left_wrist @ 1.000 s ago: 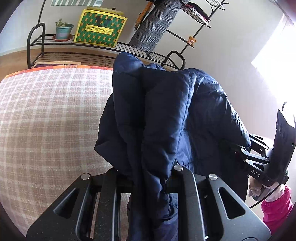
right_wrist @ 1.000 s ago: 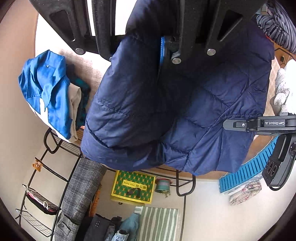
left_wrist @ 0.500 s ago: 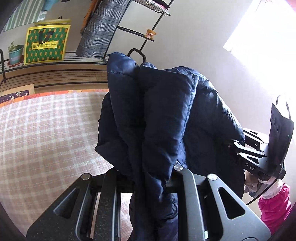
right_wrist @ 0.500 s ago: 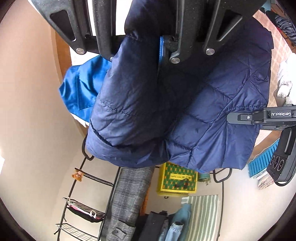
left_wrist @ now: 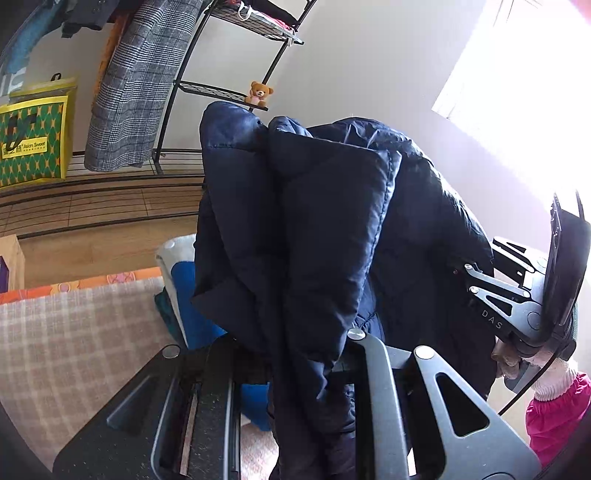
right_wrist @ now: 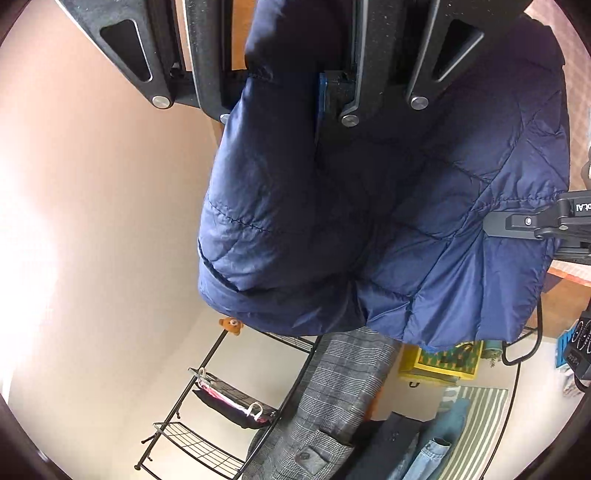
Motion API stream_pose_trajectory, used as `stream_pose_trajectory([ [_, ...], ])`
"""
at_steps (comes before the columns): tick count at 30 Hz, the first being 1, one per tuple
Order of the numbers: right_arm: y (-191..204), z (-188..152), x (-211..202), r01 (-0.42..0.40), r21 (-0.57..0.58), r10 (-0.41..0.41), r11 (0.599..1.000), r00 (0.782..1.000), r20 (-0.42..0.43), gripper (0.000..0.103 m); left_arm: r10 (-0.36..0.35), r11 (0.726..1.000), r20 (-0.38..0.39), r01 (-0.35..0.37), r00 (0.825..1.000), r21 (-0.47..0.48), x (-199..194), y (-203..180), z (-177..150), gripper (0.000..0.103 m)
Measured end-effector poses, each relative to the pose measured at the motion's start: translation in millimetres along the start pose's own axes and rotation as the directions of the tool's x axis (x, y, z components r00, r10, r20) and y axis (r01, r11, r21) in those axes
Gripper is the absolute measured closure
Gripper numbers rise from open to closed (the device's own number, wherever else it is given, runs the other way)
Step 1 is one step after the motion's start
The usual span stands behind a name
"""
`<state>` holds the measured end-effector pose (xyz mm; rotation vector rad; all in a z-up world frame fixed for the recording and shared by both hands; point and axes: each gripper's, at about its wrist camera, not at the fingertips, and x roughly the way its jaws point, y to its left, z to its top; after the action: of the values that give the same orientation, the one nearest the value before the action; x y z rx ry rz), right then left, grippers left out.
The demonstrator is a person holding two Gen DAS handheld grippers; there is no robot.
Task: Fold large clothes
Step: 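Lift the jacket bundle and carry it onto the folded clothes stack with both grippers, then open both grippers and withdraw from the stacked jacket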
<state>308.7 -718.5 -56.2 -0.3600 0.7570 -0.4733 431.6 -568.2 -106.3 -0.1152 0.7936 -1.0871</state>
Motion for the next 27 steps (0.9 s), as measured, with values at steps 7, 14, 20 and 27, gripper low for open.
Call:
stream_pose_trajectory([
  [7, -2.8, 5.7, 89.2, -0.004, 0.067, 0.006, 0.998, 0.999, -0.031, 0.077, 0.081, 0.994, -0.046, -0.084, 0.996, -0.072, 73.7, 38.5, -1.1, 0.086],
  [14, -6.5, -31.2, 154.4, 0.131, 0.138, -0.109, 0.982, 0.982, -0.157, 0.041, 0.105, 0.98, -0.08, -0.117, 0.991, -0.16, 97.6, 84.9, -27.1, 0.059],
  [20, -42.3, -52.5, 133.3, 0.099, 0.336, -0.061, 0.937, 0.991, -0.122, 0.038, 0.125, 0.969, -0.05, -0.133, 0.991, -0.206, 81.9, 85.0, -19.3, 0.055],
  [27, -33.1, -52.7, 103.7, 0.081, 0.305, -0.05, 0.949, 0.993, -0.109, 0.036, 0.194, 0.948, -0.021, -0.193, 0.981, -0.252, 41.0, 99.7, -10.4, 0.046],
])
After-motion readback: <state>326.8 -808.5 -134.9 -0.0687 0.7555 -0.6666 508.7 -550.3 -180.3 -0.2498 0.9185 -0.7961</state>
